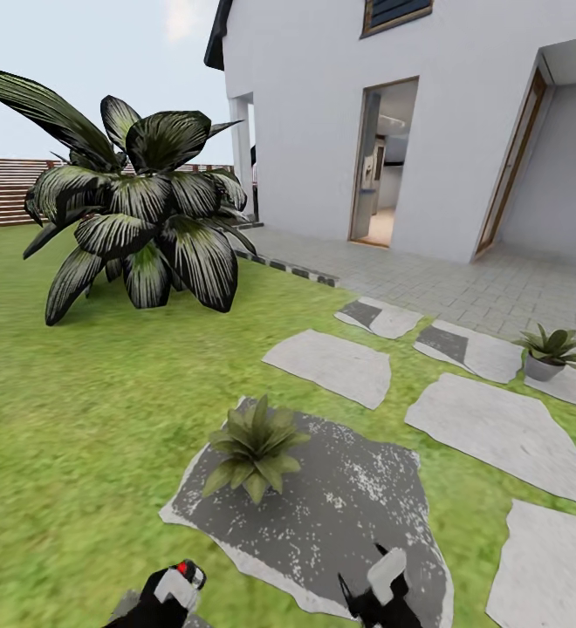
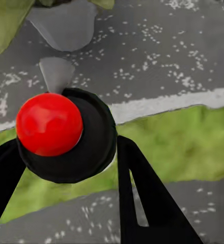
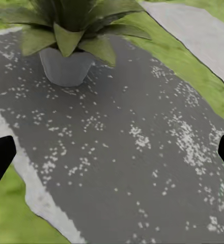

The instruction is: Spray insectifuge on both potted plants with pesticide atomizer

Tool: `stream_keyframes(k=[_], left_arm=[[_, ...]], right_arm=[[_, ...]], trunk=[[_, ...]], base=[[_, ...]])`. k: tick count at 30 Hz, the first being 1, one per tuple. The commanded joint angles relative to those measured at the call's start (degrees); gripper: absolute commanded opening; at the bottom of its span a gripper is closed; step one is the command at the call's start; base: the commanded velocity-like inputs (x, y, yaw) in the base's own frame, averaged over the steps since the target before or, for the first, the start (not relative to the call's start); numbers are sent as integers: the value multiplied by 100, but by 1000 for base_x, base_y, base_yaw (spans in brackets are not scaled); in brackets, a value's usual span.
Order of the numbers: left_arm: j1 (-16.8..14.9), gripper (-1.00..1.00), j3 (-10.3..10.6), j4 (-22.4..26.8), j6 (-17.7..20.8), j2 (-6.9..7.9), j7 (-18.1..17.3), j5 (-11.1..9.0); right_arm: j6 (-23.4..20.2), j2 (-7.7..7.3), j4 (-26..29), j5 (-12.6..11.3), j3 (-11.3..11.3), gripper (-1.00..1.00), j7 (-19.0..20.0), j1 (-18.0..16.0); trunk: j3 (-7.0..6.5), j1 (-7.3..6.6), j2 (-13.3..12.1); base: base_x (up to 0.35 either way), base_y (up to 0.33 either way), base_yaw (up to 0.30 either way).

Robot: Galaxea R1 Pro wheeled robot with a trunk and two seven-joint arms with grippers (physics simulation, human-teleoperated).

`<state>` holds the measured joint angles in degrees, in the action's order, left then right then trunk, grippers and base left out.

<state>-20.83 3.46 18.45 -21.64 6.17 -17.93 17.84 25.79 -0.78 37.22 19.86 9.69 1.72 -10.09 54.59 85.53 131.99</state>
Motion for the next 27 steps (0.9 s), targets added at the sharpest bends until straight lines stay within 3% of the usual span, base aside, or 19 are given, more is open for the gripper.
stream_keyframes(k=[1, 5, 6, 7, 8, 10, 13, 19, 27], left_arm=[[-131, -100, 25, 6, 125, 31, -299, 109], [-704, -100, 40, 19, 607, 184, -1590, 287], [-1067, -100, 44, 25, 755, 207, -2452, 652], [-1119, -100, 44, 26, 794, 202, -2561, 776], [-1206, -100, 39, 26, 890, 185, -2729, 1033], [-1309, -100, 31, 32, 1094, 150, -2912, 1450], [-1361, -100, 30, 123, 1265, 127, -3031, 1739], [-1378, -100, 36, 274, 1325, 128, -3622, 1861], [-1379, -100, 47, 369, 1323, 117, -3765, 1874]], right_arm=[[-13, -2, 1, 71, 121, 100, 162, -128], [-698, 36, 9, 161, 288, 100, 1421, -663], [-1082, 62, 23, 172, 307, 100, 2198, -962], [-1113, 65, 25, 173, 310, 100, 2323, -1005], [-1156, 70, 27, 174, 315, 100, 2565, -1084], [-1207, 87, 52, 175, 320, 100, 3032, -1203], [-1243, 165, 154, 182, 324, 100, 3571, -1288], [-1443, 239, 253, 209, 467, 100, 3998, -1328], [-1481, 247, 386, 218, 550, 100, 4046, -1335]], trunk=[[7, -1, 2], [7, -1, 2], [7, -1, 2], [7, -1, 2], [7, -1, 2], [7, -1, 2], [7, -1, 2], [7, -1, 2], [7, -1, 2]], base=[[0, 0, 0], [0, 0, 0], [0, 0, 0], [0, 0, 0], [0, 0, 0], [0, 0, 0], [0, 0, 0], [0, 0, 0], [0, 0, 0]])
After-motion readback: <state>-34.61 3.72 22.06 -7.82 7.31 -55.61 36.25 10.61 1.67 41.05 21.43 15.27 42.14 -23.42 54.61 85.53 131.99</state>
